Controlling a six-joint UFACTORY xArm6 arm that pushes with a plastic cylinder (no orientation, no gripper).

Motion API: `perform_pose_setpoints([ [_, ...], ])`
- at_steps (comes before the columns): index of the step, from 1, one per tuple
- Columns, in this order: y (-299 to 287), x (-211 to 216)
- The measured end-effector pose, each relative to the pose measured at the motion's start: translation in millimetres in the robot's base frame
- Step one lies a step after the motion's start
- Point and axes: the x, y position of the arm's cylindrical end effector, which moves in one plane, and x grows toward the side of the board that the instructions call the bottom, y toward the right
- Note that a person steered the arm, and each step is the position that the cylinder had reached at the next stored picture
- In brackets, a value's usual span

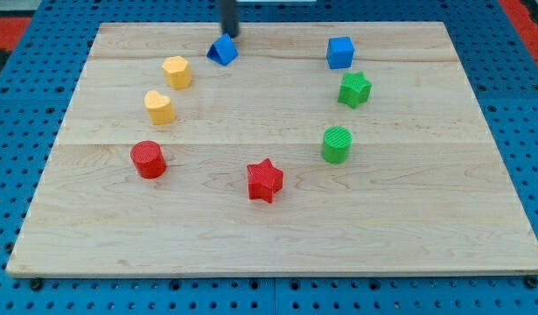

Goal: Push the blue cube to the top of the green star

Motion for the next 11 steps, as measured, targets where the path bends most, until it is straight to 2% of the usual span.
perform_pose_setpoints([
  [1, 7.0, 28.7],
  [3, -52.9, 6.2],
  [5, 85.7, 13.7],
  [7, 125.5, 37.4],
  [8, 125.5, 37.5],
  [9, 89.0, 48.2],
  [11, -65.9, 111.4],
])
